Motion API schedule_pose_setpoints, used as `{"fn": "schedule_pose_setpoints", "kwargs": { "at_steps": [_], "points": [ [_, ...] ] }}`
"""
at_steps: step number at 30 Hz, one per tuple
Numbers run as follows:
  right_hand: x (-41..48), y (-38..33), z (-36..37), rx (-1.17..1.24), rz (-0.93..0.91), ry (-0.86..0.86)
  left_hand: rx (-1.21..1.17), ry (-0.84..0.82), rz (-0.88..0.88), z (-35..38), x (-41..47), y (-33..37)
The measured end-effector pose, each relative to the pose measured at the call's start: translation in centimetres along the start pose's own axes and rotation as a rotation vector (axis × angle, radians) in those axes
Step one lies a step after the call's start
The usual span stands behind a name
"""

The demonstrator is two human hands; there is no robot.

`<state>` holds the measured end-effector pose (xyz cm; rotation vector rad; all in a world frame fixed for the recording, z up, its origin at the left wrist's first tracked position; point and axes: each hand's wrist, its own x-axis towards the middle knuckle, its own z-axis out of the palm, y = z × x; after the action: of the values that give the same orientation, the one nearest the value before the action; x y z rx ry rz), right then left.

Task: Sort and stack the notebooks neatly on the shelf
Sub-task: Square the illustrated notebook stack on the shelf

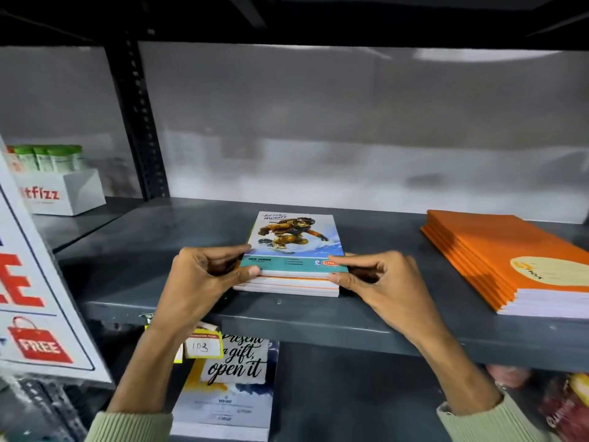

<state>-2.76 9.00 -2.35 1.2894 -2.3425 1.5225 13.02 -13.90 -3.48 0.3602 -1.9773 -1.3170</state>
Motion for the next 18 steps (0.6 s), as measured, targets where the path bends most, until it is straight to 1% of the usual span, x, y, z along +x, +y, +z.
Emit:
{"fn": "schedule_pose_setpoints", "kwargs": {
  "at_steps": [6, 11, 13, 16, 18],
  "points": [
    [0.05, -0.41, 0.39, -0.015, 0.011, 0.010, 0.004, 0.091, 0.014, 0.19, 0.02, -0.16],
    [0.00, -0.48, 0.49, -0.027, 0.013, 0.031, 0.062, 0.197, 0.045, 0.63, -0.23, 0.09],
    [0.01, -0.45, 0.48, -0.038, 0.010, 0.029, 0.074, 0.196, 0.035, 0.59, -0.20, 0.12],
    [-0.04, -0.38, 0.44, -0.040, 0.005, 0.010, 0.081, 0.145, 0.020, 0.41, -0.27, 0.19],
    [-0.05, -0.37, 0.39, -0.051, -0.002, 0.000, 0.101, 0.150, 0.030, 0.41, -0.33, 0.25]
  ]
}}
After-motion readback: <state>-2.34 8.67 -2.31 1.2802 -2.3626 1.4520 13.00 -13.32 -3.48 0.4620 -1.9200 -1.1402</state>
